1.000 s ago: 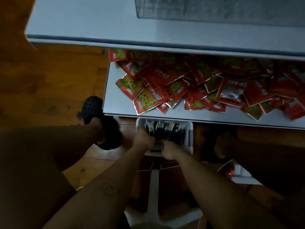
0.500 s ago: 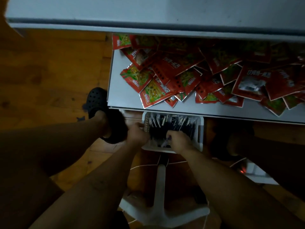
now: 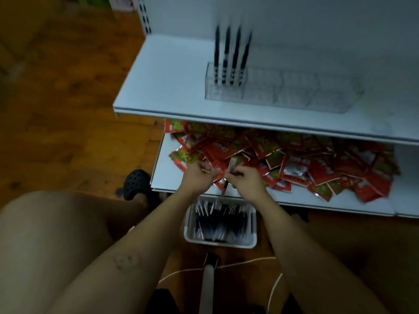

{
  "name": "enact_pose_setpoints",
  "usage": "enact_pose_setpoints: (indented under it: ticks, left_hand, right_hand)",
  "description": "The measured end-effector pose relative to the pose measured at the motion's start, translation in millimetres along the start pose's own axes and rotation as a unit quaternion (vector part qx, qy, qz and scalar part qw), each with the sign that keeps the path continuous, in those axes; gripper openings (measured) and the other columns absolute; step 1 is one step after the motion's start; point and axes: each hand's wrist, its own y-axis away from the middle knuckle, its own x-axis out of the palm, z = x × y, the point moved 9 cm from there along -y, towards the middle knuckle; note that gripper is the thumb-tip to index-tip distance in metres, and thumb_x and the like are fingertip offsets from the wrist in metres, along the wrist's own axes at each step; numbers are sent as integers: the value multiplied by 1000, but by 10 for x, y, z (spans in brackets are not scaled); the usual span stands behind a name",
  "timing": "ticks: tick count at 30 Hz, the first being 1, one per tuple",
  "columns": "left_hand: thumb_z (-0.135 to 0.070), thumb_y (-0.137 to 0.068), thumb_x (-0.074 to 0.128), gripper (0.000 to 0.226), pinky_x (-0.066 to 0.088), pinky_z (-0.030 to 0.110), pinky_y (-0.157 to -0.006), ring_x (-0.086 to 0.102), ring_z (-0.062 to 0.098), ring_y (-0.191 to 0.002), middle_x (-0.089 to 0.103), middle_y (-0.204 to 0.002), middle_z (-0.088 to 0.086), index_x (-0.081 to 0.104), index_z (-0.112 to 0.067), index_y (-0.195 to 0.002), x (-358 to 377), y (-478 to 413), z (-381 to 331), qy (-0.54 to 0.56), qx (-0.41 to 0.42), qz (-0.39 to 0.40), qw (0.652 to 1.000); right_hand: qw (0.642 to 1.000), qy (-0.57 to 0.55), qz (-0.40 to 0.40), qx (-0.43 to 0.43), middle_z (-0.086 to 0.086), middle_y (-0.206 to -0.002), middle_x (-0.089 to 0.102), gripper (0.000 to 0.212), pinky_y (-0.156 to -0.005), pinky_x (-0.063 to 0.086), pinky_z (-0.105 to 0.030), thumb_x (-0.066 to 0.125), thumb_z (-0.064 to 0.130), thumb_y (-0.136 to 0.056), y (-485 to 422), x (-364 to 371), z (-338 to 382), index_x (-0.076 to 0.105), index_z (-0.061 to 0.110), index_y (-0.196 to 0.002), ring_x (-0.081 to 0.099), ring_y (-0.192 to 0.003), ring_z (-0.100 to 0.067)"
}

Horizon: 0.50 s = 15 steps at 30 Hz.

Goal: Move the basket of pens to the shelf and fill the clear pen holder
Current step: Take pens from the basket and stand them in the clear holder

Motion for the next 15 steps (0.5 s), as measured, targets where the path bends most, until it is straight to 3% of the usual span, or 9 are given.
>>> enact_pose_setpoints:
  ticks: [2,6,10,13,15]
  left_hand:
    - [-39,-87,68,26,42,23,-57,56,15,-66,59,-70,-4,57,-16,-79,-129,135,-425,-3,53,-5,999]
    - [-35,-85,69,22,47,27,-69,60,15,-74,64,-77,-4,64,-14,-89,-415,317,-999,-33,108,-34,993]
    - [-38,-86,65,20,54,34,-76,63,16,-83,67,-89,-3,64,-20,-94,-748,482,-1419,-67,151,-76,983]
    - [-37,-89,62,21,55,33,-68,62,15,-77,64,-91,-4,63,-19,-99,-900,526,-1651,-78,180,-101,975]
    - [-36,-90,62,22,47,25,-61,59,13,-79,63,-95,-3,61,-19,-104,-975,502,-1800,-78,207,-133,966]
  right_hand:
    - [998,-18,-38,-40,0,-68,62,9,-64,46,-33,69,13,-86,38,-277,376,64,19,-82,57,-59,-13]
    - [989,18,-94,-114,6,-71,54,24,-64,45,-27,74,11,-80,193,-736,1035,58,22,-95,49,-56,-6]
    - [980,74,-72,-168,6,-79,59,50,-70,51,-28,72,13,-84,450,-887,1495,46,29,-124,60,-70,-10]
    - [970,74,-89,-215,7,-86,61,64,-71,52,-19,71,15,-85,524,-1022,1775,39,40,-135,61,-74,-4]
    - [958,74,-122,-247,11,-87,58,61,-70,48,-10,70,17,-86,515,-1181,1980,42,41,-134,59,-75,0]
